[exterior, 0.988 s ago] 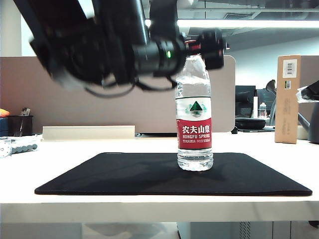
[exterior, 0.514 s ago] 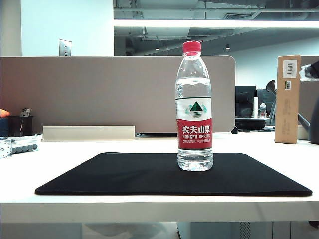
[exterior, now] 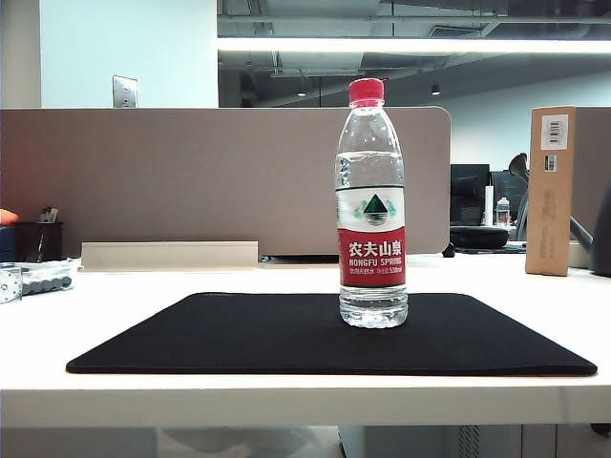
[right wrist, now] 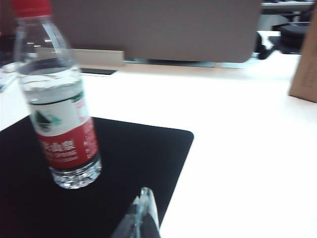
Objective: Stand the plastic bottle up on the black mouse pad.
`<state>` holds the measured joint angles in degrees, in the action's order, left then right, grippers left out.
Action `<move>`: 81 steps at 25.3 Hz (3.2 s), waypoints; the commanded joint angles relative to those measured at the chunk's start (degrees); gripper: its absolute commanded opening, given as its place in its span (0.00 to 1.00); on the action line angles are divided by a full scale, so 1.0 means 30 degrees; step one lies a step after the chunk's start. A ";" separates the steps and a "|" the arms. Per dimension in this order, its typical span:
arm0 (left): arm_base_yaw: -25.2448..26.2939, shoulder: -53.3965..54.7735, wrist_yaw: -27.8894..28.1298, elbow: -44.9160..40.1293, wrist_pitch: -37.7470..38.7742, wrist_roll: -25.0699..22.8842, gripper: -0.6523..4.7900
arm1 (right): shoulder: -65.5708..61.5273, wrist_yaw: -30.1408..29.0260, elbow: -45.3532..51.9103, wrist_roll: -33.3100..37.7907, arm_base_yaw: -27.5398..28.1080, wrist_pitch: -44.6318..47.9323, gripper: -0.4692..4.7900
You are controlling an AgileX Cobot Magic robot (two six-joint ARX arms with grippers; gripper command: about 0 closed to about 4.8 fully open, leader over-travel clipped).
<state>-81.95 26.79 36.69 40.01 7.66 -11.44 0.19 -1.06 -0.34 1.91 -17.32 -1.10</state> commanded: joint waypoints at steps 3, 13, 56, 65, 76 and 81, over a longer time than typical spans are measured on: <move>-0.1042 -0.1078 0.0211 -0.0692 0.1348 0.1836 0.11 | -0.0022 -0.0131 0.0087 0.0058 0.0539 0.0291 0.09; -0.1013 -0.1290 0.0641 -0.1027 0.4444 0.1967 0.11 | -0.0022 -0.0095 0.0087 0.0058 0.5763 0.0291 0.09; 2.4786 -0.5938 -1.2728 -0.8495 -0.0918 0.6674 0.11 | -0.0022 -0.0051 0.0087 0.0058 0.5829 0.0291 0.09; 2.4953 -0.8881 -1.1657 -1.3187 -0.1931 0.6251 0.11 | -0.0095 -0.0044 0.0087 0.0058 0.5814 0.0262 0.09; 2.4953 -0.8881 -1.1446 -1.3187 -0.2914 0.2310 0.11 | -0.0022 -0.0051 0.0087 0.0058 0.5836 -0.0058 0.09; 2.4946 -0.8888 -1.1446 -1.3187 -0.3330 0.2455 0.11 | -0.0022 -0.0051 0.0087 0.0058 0.5836 -0.0058 0.09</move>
<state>-7.05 0.14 2.17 0.19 -1.43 -4.08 0.08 -1.26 -0.34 1.91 0.14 -2.00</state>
